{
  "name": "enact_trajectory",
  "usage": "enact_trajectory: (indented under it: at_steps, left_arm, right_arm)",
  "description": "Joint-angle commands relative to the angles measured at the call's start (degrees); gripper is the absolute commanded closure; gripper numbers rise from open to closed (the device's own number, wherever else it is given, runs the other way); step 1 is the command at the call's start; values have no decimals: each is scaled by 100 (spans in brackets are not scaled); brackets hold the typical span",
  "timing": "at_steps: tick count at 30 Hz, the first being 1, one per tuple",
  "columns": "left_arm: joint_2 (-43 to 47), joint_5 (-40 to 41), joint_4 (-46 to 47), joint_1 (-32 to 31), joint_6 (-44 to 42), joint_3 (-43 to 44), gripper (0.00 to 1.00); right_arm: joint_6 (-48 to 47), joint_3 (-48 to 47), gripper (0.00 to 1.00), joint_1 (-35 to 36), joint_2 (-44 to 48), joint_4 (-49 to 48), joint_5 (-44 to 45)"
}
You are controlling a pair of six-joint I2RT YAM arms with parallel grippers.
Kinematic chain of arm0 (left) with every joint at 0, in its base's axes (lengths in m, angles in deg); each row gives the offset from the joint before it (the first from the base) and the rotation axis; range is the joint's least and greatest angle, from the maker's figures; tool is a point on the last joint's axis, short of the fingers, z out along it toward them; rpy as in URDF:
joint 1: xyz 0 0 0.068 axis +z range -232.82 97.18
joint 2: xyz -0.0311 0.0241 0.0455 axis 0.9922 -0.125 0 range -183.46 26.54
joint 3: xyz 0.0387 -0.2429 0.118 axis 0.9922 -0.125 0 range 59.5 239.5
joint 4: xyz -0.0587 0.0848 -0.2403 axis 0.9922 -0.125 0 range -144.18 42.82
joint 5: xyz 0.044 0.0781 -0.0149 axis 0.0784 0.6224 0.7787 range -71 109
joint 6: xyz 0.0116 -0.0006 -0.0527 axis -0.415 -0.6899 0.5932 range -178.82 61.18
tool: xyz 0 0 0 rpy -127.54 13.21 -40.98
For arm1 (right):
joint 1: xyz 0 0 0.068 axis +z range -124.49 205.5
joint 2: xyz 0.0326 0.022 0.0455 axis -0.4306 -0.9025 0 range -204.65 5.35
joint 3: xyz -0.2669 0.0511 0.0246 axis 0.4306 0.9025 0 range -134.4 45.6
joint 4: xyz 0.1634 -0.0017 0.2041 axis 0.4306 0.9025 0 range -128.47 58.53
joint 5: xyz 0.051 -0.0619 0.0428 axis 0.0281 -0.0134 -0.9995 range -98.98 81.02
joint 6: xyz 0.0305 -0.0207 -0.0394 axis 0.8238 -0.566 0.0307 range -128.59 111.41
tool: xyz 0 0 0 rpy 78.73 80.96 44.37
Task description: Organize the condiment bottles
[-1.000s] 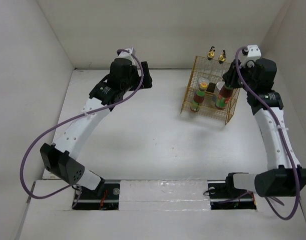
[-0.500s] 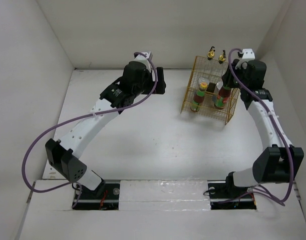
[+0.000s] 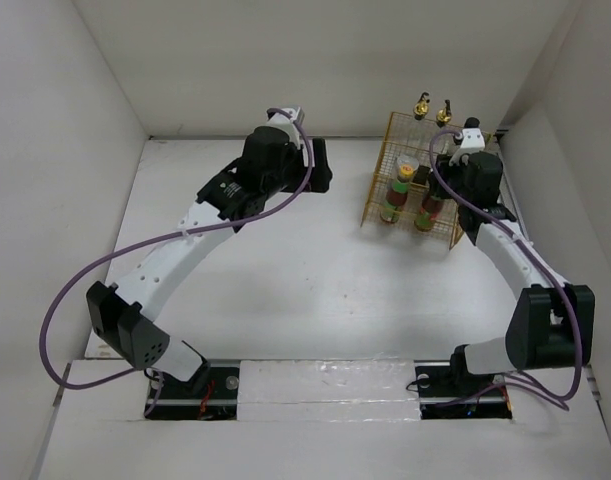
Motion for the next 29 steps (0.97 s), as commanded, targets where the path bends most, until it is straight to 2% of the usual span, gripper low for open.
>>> enact_trajectory:
  at_steps: [1,2,5,9,11,13,16,20,23,29]
  left_arm:
    - [279,64,175,5,-43,-16,0]
    - [279,64,175,5,-43,-16,0]
    - [279,117,175,5,-43,98,0]
    - [341,64,175,5,-43,239,0]
    - [472,64,236,5,-43,239,0]
    - [525,64,236,5,-43,239,0]
    - [525,64,236,67,-43,485,0]
    - [525,64,236,251,71,757,0]
    - [525,134,175,251,124,915,0]
    - [525,249,122,251,124,1258,0]
  right_arm:
    - [131,128,70,92,266,-831,104]
    - [131,129,56,144,336,-831,104]
    - [236,190,34,145,511,-744,104]
    - [350,-64,10,145,828,-297,332]
    - [350,-257,8,145,960,150,543]
    - [403,-521,0,145,1188,424,675]
    - [666,-741,0,145,1496,811,728]
    - [781,-1075,0,276,1997,1233,316]
    - [659,-1426,0,680,2445,1682,692]
    - [658,-1682,0,681,3332,2016,939]
